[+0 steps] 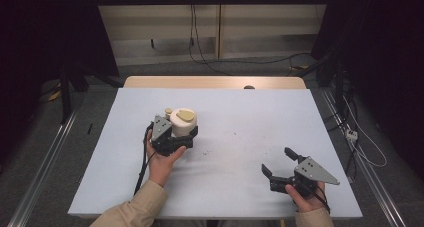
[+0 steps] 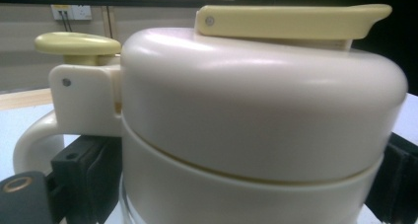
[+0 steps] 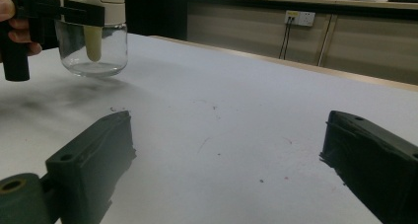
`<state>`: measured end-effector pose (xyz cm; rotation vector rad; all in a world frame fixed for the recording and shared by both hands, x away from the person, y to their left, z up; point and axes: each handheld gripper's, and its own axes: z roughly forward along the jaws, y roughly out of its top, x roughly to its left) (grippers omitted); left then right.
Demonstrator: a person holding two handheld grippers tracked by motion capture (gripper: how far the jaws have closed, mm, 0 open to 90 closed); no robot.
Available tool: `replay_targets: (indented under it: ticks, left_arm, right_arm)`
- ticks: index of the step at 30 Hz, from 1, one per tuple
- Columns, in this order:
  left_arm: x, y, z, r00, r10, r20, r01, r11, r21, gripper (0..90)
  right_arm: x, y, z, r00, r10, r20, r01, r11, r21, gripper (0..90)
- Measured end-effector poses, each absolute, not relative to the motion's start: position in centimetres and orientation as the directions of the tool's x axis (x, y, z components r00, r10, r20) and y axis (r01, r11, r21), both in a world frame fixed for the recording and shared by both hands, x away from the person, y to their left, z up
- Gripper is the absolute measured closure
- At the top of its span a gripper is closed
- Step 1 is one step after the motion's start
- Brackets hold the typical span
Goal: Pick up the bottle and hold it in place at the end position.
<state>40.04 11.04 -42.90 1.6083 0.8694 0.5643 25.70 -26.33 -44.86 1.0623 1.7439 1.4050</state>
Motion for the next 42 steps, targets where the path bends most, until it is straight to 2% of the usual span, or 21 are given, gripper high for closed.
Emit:
replay_targets:
  ticks: [42]
  left_arm:
    - [41.5,8.9,-42.6,0.645,0.757,-0.106,0.249,-0.077,0.966,6.4]
  right_arm:
    - [25.8,-26.4,-44.9,-0.46,0.888,0.0,0.194,0.101,0.976,4.4]
